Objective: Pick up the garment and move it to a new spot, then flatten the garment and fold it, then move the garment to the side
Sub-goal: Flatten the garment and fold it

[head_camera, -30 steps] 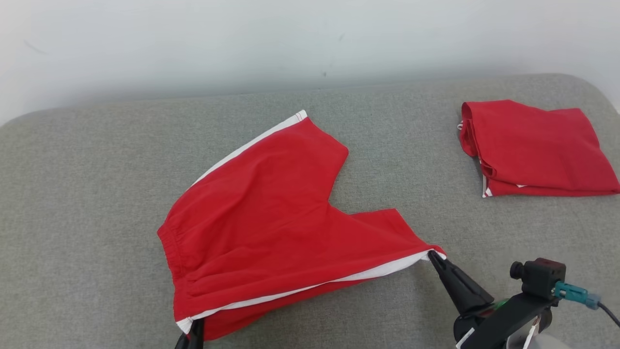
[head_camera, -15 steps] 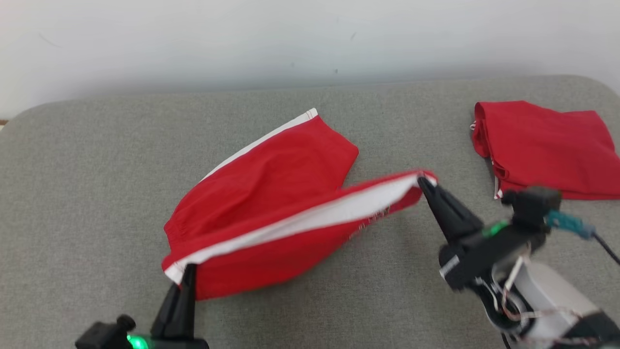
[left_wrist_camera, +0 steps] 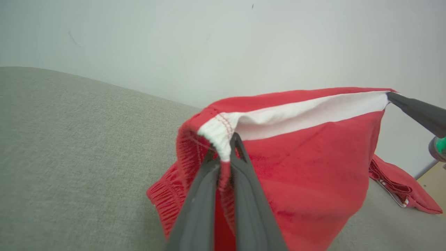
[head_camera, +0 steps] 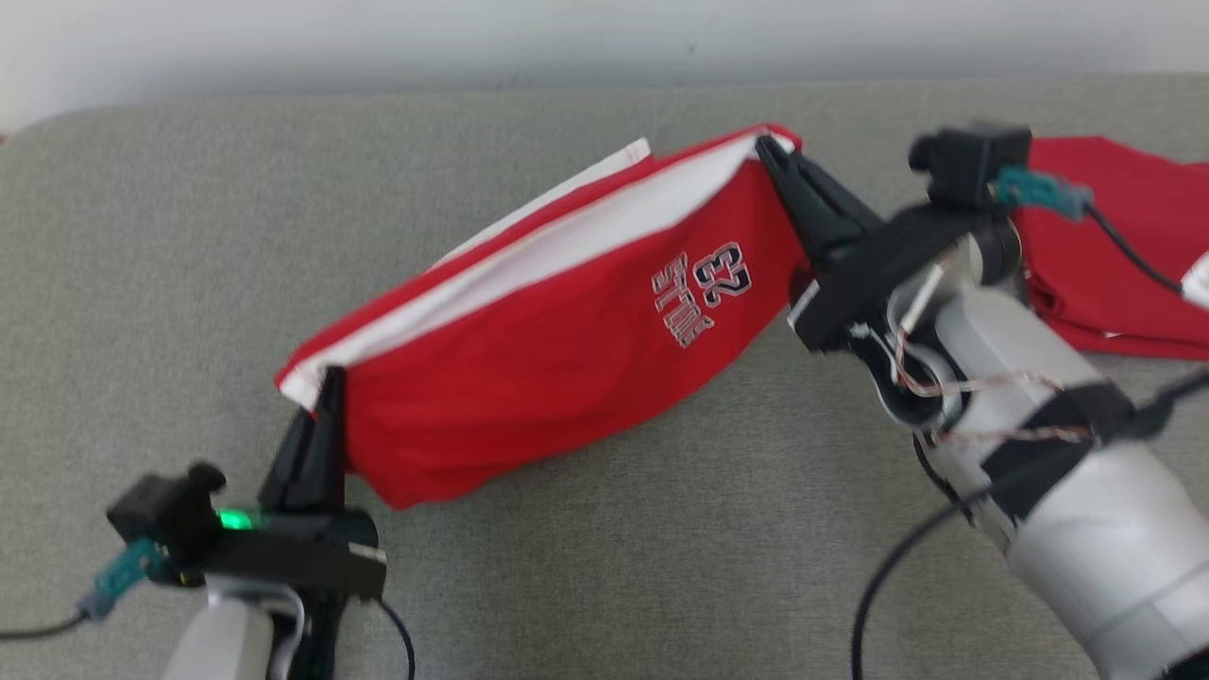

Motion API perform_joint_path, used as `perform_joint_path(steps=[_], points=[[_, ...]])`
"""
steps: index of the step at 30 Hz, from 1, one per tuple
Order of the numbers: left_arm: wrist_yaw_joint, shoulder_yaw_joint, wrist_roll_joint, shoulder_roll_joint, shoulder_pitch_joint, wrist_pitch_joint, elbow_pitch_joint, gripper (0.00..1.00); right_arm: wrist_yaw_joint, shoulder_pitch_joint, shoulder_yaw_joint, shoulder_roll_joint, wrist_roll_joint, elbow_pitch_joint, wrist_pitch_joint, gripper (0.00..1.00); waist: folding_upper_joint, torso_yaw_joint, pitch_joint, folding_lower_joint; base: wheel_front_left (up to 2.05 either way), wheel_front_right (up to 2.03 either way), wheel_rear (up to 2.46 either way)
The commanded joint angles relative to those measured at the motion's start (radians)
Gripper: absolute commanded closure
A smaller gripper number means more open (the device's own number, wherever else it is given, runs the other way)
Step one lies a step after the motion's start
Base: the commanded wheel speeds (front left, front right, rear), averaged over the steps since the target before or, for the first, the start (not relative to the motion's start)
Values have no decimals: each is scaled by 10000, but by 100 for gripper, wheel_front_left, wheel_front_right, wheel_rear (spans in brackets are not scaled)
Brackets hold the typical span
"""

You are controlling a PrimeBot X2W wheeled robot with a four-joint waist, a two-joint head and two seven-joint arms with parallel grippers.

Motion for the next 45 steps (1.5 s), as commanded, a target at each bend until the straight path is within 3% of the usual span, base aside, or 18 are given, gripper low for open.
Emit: perform_joint_path(steps=[1,15,34,35,36,37,39,45], points=[[3,1,-94,71,-286,-37,131,100,1,-305,122,82,58,218,-1,100,-1,295,425,-2,0,0,0],[2,-647,-290,-172,-2362,-37,1605,100,1,-3207,1614,813,737,3662,-41,100,-1,1099,1841,-2,0,0,0],[3,-1101,-82,-418,-3269,-37,1914,100,1,-4434,2719,1291,1299,5843,-582,98,-1,1567,2788,-2,0,0,0],[3,-1098,-75,-422,-3287,-37,1932,92,1,-4476,2771,1306,1309,5888,-639,67,-1,1575,2803,-2,0,0,0],[3,-1093,-64,-427,-3315,-37,1937,80,1,-4523,2816,1313,1316,5928,-685,50,-1,1584,2816,-2,0,0,0],[3,-1085,-60,-432,-3348,-37,1934,47,1,-4564,2861,1324,1337,5967,-741,0,-1,1592,2836,-2,0,0,0],[3,-1027,-17,-442,-3380,-37,1929,1,1,-4569,2933,1350,1377,6043,-803,0,-1,1607,2857,-2,0,0,0],[3,-785,294,-445,-3060,-37,1751,0,1,-4467,3229,1306,1619,5908,-734,0,-1,1548,2708,-2,0,0,0]])
